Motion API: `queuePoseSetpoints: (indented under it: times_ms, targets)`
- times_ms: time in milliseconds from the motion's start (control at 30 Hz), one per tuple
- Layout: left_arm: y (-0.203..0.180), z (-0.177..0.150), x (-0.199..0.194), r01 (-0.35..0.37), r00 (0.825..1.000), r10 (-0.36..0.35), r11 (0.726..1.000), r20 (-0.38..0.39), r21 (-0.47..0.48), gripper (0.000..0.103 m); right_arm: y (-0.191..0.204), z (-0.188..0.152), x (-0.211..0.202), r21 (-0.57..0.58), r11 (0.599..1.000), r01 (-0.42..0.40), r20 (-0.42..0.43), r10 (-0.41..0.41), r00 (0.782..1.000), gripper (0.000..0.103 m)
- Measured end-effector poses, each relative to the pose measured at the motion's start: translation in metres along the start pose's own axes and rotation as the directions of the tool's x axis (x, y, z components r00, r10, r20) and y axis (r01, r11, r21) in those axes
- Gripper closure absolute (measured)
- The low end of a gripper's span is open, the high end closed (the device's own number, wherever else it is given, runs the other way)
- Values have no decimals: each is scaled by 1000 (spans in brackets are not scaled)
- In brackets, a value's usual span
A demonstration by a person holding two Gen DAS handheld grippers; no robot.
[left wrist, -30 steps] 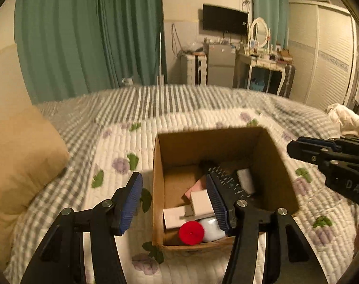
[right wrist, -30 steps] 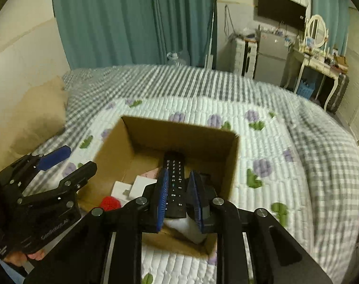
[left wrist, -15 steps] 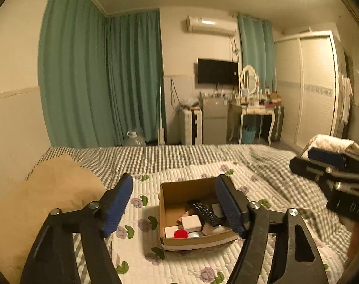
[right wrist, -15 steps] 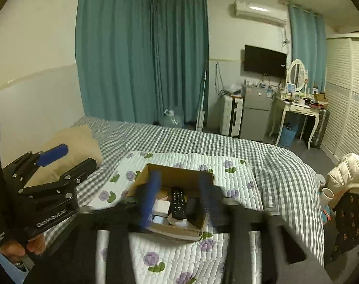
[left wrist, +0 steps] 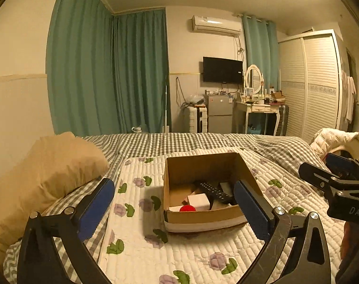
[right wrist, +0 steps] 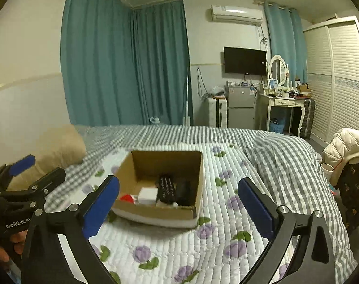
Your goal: Organize rigid objects
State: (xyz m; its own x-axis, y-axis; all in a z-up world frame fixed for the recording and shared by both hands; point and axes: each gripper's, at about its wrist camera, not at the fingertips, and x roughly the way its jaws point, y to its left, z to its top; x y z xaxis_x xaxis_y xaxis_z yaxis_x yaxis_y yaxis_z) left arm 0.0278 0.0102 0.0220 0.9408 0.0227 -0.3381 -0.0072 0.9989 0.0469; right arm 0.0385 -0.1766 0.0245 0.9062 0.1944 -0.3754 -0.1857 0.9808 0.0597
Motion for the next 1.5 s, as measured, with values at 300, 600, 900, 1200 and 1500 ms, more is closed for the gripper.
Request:
queuePoseSetpoints:
  times_ms: [300,600,900,1200,1500]
  targets:
    - [3,-9,1,-10,1000,10,1000,-22,1,0,-2,-11,6,1,1000,16,-11,-16,1000,0]
    - [2,-13,5,-10,999,10,1000,-52,-8,0,-6,-14,7,1,999,34,-15,-34,999,0]
    - [0,-15,7,-3,998,3,1000,-56,-1,0,-10,-15,10,10,999,37,-25,-37,999,0]
    - [-2,-17,9,2,998,-2,1000,-63,-1,0,-9,-16,13,10,999,34,-30,-34,999,0]
    - [-5,-19,13,6,996,-6,1000,-87,-4,0,-9,-19,17,12,999,47,-45,-47,998,0]
